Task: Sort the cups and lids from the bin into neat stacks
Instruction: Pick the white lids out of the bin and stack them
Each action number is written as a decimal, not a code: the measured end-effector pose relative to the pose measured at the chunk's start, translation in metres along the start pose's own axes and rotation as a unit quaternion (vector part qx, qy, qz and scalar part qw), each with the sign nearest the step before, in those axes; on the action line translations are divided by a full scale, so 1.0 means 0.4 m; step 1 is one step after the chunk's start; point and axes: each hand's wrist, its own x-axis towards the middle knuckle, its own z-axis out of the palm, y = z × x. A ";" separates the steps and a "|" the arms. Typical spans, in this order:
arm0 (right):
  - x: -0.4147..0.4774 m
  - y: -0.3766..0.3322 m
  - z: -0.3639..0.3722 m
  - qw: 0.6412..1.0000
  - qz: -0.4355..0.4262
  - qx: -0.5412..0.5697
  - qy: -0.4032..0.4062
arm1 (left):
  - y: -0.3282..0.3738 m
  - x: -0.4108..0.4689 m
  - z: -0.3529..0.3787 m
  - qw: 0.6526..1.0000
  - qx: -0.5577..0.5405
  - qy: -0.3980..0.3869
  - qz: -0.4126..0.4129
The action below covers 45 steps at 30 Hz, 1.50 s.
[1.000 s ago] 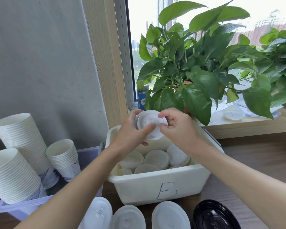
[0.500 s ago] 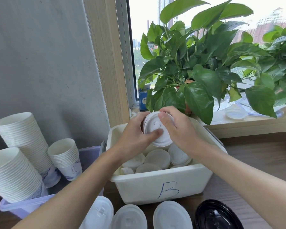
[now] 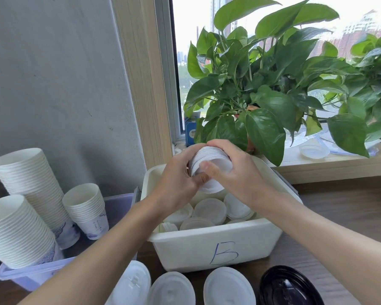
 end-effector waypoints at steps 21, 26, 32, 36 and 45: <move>0.000 -0.011 -0.006 0.999 0.018 -0.022 0.038 | 0.010 -0.005 0.000 0.999 0.010 -0.025 0.019; -0.002 -0.017 -0.009 0.998 0.007 -0.021 0.052 | 0.004 0.001 0.006 1.000 -0.014 -0.027 0.001; -0.005 -0.023 -0.019 0.995 0.031 0.058 0.080 | -0.004 0.007 0.005 0.997 -0.056 -0.029 -0.052; -0.006 -0.022 -0.014 0.999 0.020 0.027 0.033 | 0.002 0.000 0.006 0.997 -0.055 -0.050 -0.037; -0.002 -0.024 -0.009 0.998 0.032 0.005 0.050 | -0.002 -0.004 0.009 0.996 -0.024 -0.067 -0.045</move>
